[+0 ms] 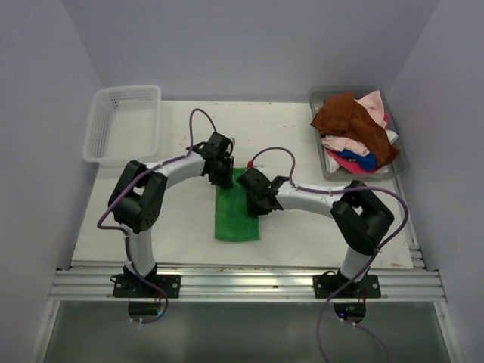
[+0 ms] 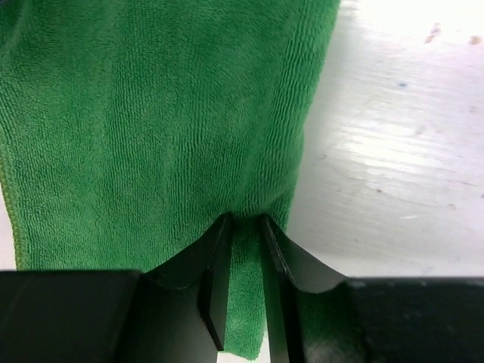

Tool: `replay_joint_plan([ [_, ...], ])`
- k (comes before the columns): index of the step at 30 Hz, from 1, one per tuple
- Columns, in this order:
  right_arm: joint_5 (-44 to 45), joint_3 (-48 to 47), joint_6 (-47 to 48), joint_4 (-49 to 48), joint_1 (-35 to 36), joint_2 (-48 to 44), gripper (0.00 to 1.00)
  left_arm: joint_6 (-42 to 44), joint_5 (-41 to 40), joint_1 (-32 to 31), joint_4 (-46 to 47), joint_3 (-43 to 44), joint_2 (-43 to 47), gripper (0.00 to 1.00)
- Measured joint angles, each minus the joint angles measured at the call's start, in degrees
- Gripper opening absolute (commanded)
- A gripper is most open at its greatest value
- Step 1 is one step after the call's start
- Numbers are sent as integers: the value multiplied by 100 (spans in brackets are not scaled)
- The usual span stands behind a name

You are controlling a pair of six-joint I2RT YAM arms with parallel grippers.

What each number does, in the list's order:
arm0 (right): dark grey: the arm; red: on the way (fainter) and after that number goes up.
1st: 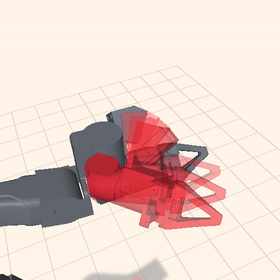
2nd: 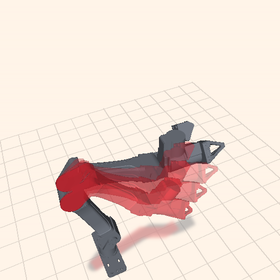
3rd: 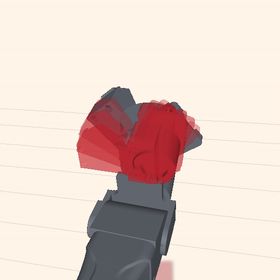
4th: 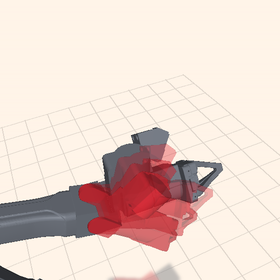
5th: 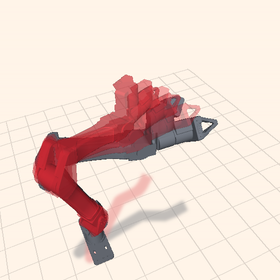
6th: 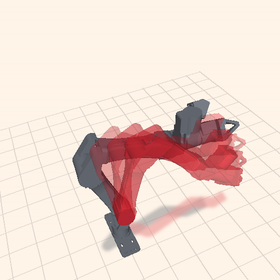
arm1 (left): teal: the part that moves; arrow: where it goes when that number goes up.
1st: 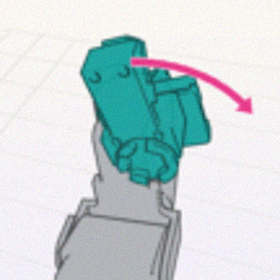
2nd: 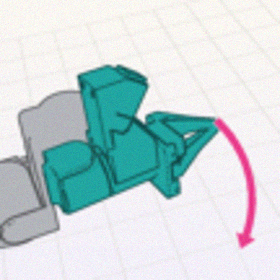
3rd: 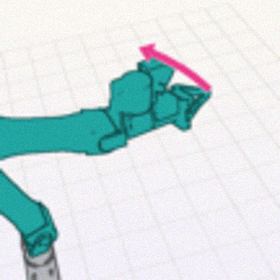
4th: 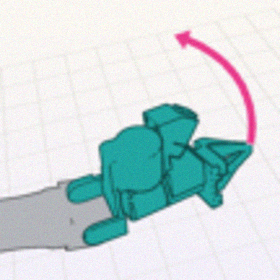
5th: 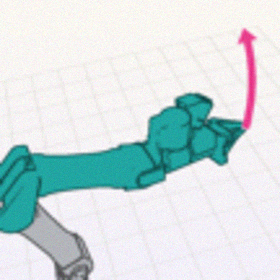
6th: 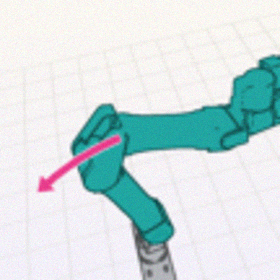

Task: Roll the towels
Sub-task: Fold the towel

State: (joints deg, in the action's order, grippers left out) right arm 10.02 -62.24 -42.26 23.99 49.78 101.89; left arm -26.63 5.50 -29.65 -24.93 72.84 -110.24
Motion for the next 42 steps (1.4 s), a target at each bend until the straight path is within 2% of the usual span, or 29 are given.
replay_joint_plan([
  [3,151,35,98,127,-31,-203,29,66,-107,0,-76,46,52,42],
  [4,208,66,136,205,-28,-339,31,87,-166,0,-160,46,133,53],
  [7,323,87,240,407,-15,-859,32,120,-297,0,-402,22,579,59],
  [9,391,87,267,450,33,-1154,30,85,-332,0,-435,-90,1043,54],
  [10,400,87,269,461,74,-1263,29,59,-328,0,-439,-190,1333,44],
  [12,393,87,262,459,177,-1346,22,-52,-256,-2,-337,-503,1917,33],
  [13,376,87,258,455,232,-1338,20,-125,-160,-7,-280,-734,2203,23],
  [15,291,142,219,387,315,-1287,14,-326,136,-7,-28,-1338,2715,11],
  [17,140,295,133,249,382,-1259,11,-535,468,-13,188,-2039,3086,6],
  [22,-212,713,-48,13,435,-1147,10,-988,1084,-52,466,-3329,3333,5],
  [24,-240,826,-96,-52,455,-1060,10,-1088,1209,-79,575,-3659,3329,4],
  [26,-245,881,-129,-79,459,-938,8,-1165,1233,-94,695,-3847,3268,0],
  [31,-208,887,-146,-70,483,-817,9,-1172,1163,-120,726,-3886,3053,0],
  [38,-50,824,-146,243,745,-1257,10,-1176,938,-232,385,-3593,3818,0],
  [42,-55,723,-177,234,881,-1185,10,-1198,1014,-387,540,-3512,3810,0],
])
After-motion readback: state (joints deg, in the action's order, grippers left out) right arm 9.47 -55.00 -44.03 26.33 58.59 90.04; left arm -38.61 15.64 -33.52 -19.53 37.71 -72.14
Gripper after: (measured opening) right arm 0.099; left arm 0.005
